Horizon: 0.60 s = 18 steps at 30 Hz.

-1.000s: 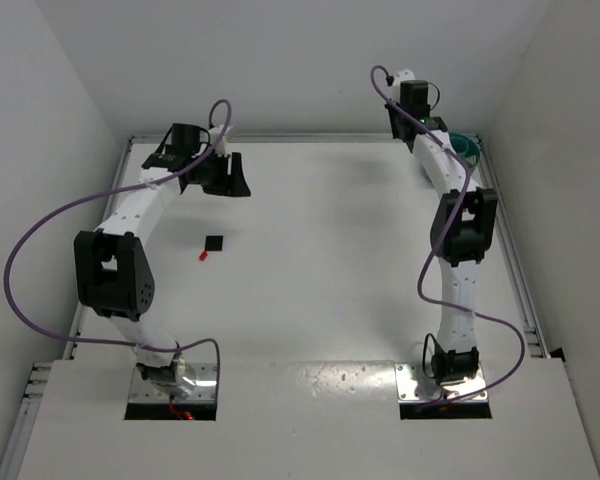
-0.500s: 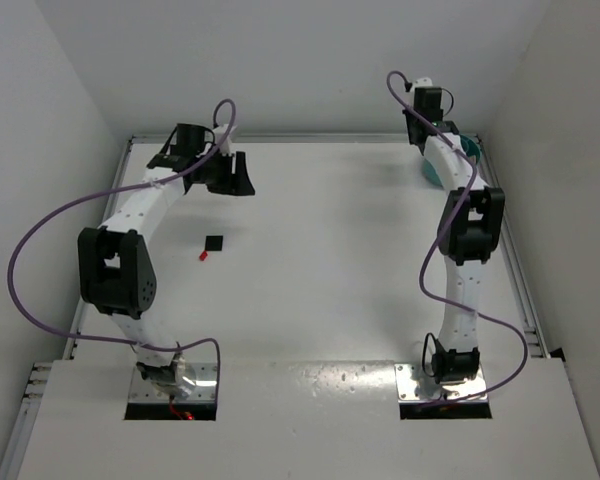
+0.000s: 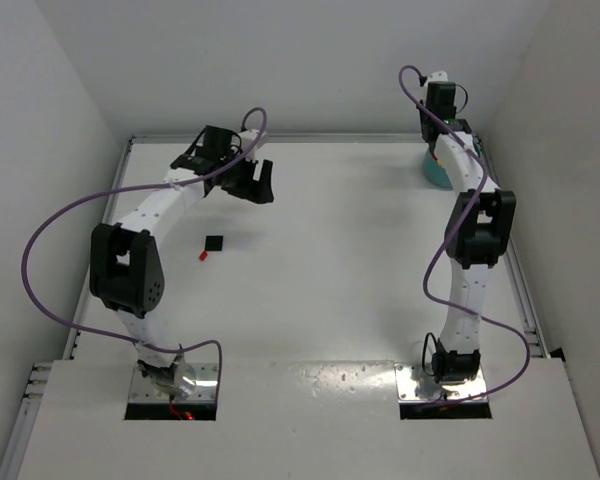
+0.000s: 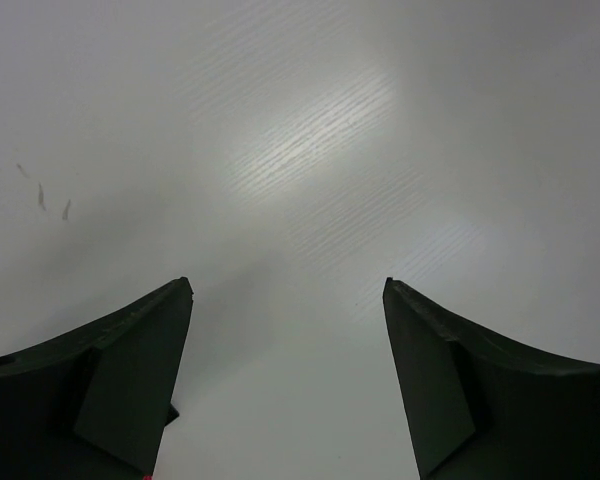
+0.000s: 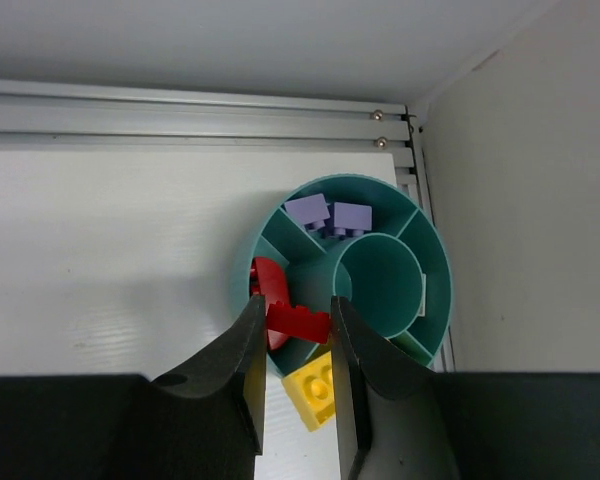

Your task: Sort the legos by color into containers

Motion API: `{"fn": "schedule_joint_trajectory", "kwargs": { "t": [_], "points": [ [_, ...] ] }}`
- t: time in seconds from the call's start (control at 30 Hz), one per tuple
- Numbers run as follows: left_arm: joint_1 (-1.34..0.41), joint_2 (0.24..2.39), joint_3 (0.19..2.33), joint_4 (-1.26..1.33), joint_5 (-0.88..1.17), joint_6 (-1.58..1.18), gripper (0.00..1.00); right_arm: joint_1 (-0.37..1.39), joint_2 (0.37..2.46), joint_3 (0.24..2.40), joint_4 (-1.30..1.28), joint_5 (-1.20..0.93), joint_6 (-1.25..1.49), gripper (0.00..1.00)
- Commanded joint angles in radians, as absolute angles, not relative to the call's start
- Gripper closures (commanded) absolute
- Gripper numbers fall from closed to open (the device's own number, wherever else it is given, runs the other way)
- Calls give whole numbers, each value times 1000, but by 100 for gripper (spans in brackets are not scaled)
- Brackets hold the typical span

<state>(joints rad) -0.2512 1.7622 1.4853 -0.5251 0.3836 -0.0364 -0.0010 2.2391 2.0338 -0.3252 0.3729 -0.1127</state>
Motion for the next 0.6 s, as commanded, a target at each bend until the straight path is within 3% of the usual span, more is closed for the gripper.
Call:
{"fn": "schedule_joint_trajectory", "kwargs": {
  "t": [0.0,0.13,0.17,0.2,0.4,0.57],
  "points": [
    [-255,1770,1545,-499,357,-11,17,-14,2212,2042,-307,407,-127,96],
    [-255,1770,1555,-508,357,-11,16,-14,2212,2033,-307,416,-127,96],
    [-255,1770,1555,-508,357,-11,12,-14,2212,2033,-307,416,-127,96],
    [-255,1770,1555,-508,357,-11,1,-14,2212,2022,-307,416,-127,96],
    [-255,1752,1546,-488,377,-89,0,-23,2221,2022,-316,373,-127,96],
    [-155,1729,1454,-393,623,-156,0,-23,2241,2022,-325,373,-127,96]
  ]
}}
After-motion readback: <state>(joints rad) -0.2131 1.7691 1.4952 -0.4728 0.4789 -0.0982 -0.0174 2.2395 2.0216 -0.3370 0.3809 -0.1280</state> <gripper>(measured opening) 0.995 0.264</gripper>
